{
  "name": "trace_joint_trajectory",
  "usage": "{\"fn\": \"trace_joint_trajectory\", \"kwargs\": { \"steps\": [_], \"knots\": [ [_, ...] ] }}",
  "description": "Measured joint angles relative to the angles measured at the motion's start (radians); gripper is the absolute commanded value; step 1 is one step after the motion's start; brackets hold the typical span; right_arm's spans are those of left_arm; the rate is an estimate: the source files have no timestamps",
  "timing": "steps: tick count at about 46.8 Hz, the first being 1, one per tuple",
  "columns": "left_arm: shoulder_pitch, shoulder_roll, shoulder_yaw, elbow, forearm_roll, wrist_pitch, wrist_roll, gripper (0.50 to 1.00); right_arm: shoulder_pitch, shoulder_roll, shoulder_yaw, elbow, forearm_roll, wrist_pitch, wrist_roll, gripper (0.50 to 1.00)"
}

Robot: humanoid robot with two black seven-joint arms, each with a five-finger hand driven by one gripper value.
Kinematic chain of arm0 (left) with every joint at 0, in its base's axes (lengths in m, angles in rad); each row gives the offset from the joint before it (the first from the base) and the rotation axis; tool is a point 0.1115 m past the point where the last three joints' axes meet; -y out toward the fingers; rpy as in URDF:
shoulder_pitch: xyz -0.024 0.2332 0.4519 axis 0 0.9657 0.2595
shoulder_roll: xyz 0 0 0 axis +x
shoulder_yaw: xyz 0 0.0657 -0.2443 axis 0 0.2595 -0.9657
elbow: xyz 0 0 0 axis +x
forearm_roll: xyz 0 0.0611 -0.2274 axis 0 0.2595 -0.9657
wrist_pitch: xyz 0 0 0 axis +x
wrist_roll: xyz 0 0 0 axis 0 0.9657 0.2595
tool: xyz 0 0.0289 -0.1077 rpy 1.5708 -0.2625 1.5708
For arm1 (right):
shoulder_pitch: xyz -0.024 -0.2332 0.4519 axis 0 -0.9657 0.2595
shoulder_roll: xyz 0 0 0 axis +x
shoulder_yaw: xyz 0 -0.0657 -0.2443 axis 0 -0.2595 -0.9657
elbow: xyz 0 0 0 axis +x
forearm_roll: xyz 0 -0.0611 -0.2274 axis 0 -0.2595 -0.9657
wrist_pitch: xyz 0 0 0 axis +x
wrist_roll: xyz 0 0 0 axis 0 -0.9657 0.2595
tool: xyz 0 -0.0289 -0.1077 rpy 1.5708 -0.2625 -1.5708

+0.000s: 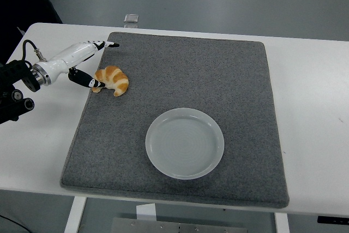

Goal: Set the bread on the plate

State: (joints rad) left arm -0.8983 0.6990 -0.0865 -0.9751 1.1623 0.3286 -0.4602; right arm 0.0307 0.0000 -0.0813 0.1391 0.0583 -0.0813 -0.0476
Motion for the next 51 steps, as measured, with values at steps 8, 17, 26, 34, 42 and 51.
{"fn": "trace_joint_trajectory", "kwargs": {
  "steps": [8,17,26,34,42,51],
  "knots": [
    [0.001,-0.014,0.005,0.006,0.001,-0.003,0.001,0.996,0.0,0.0,0.0,0.0,0.0,0.0,0.0,0.952],
    [-0.003,-0.03,0.005,0.016,0.002,-0.01,0.007,0.996,0.0,0.0,0.0,0.0,0.0,0.0,0.0,0.952],
    [-0.005,-0.048,0.006,0.032,0.001,-0.017,0.008,0.996,0.0,0.0,0.0,0.0,0.0,0.0,0.0,0.952],
    [-0.008,-0.051,0.006,0.032,0.001,-0.052,0.008,0.996,0.0,0.0,0.0,0.0,0.0,0.0,0.0,0.952],
    [-0.019,-0.052,0.005,0.035,0.002,-0.092,0.008,0.994,0.0,0.0,0.0,0.0,0.0,0.0,0.0,0.952],
    [-0.027,-0.054,0.005,0.053,0.002,-0.1,0.009,0.988,0.0,0.0,0.0,0.0,0.0,0.0,0.0,0.952]
  ]
}}
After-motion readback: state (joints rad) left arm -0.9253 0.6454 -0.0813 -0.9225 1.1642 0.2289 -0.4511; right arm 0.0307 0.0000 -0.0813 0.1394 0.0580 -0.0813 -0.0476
